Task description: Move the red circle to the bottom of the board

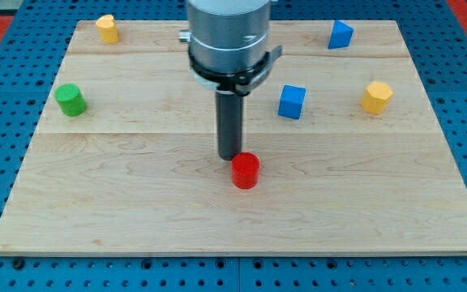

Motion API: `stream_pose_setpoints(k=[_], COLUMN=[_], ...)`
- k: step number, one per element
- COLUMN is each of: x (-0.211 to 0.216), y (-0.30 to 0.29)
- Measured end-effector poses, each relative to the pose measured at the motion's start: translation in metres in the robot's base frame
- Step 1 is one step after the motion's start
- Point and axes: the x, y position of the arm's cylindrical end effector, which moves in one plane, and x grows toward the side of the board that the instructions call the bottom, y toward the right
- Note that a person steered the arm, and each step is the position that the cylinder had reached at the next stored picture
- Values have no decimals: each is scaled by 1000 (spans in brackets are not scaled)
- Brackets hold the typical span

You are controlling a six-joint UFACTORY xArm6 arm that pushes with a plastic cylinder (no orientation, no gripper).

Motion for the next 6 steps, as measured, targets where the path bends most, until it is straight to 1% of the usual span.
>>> stream_pose_setpoints(k=[1,2,3,4,5,6], x=[0,12,32,34,9,5], y=[-40,-42,25,112,133,152])
